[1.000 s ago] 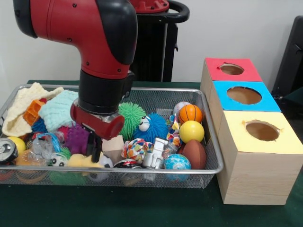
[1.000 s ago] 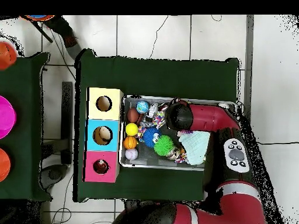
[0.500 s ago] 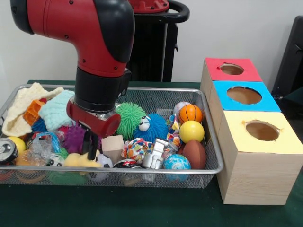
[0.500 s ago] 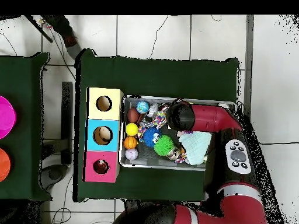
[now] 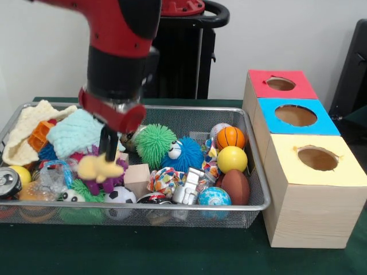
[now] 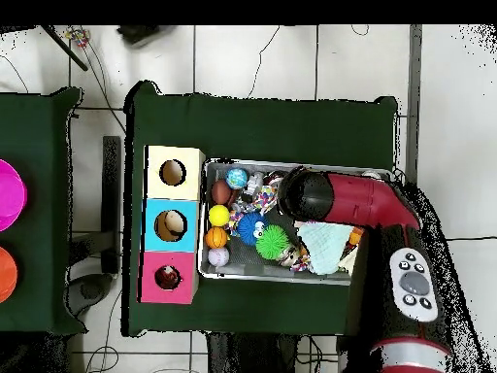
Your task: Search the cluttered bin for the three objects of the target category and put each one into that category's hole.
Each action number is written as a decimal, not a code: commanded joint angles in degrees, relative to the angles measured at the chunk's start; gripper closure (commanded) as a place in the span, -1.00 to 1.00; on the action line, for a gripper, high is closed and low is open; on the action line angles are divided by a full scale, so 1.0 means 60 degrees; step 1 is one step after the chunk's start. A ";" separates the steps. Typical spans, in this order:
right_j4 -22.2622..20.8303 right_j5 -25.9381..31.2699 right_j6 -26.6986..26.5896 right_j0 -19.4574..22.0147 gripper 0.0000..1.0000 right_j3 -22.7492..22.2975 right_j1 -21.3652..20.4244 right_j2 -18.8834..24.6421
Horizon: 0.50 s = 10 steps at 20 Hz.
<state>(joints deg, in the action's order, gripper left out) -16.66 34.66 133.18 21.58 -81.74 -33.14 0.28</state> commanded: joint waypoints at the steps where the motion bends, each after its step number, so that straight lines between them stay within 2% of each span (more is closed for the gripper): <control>1: 0.0899 0.1315 0.0036 -0.0178 1.00 -0.2656 -0.2198 0.0474; 3: 0.1190 0.1062 0.0353 -0.0298 1.00 -0.3374 -0.2568 0.0534; 10: 0.2130 0.0595 0.1494 -0.1178 1.00 -0.4583 -0.3106 0.0370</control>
<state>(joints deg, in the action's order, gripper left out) -9.31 36.80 133.18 17.93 -95.21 -47.27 0.09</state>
